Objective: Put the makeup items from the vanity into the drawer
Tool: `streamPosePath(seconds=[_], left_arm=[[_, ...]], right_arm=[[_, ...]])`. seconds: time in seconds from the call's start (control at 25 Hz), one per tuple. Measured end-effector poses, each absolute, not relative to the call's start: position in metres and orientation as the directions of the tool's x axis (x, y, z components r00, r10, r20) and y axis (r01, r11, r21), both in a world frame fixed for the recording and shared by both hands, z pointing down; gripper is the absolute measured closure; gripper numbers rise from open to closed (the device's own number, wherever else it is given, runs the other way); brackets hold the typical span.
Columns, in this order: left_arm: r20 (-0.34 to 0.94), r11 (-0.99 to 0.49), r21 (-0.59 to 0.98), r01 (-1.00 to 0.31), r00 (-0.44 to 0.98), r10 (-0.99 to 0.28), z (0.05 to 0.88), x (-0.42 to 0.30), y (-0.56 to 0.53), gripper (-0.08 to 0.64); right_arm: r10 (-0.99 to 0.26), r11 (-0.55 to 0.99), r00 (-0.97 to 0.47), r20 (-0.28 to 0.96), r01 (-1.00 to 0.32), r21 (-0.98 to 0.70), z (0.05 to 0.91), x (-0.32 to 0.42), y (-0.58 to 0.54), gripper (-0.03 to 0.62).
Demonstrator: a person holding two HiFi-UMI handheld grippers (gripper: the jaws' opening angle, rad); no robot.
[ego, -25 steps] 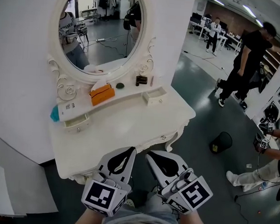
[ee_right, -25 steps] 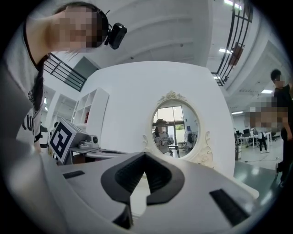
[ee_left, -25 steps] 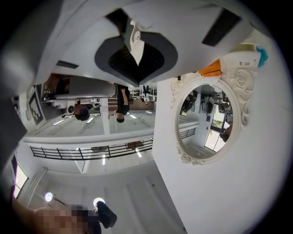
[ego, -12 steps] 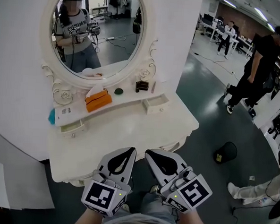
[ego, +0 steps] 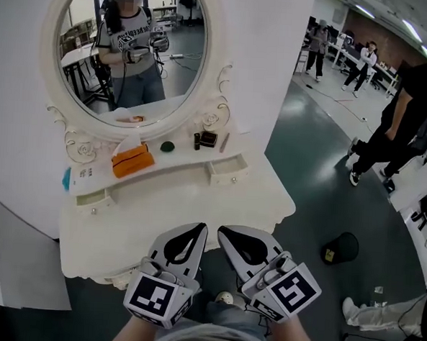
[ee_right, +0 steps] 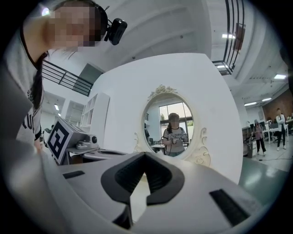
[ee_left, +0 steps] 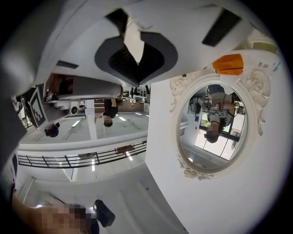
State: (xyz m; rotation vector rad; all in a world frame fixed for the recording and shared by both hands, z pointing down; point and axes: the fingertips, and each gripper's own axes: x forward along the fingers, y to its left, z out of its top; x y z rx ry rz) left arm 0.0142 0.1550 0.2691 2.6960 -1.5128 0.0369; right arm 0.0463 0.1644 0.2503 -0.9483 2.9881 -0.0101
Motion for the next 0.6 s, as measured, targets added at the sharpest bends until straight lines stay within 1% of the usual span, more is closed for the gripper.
streamPosePath(seconds=[0.4,0.6], left_arm=[[0.043,-0.461,0.037,-0.887,0.462,-0.886,0.269,0.057,0.122,0.520],[0.052,-0.433,0.056,-0.900,0.436,-0.899,0.275,0.068,0.115,0.520]], right_arm=[[-0.521,0.853,-0.853,-0.014,-0.521,-0.026,0.254,0.092,0.130,0.580],[-0.492,0.870,-0.871,-0.012,-0.491,-0.040,0.261,0.103,0.122,0.580]])
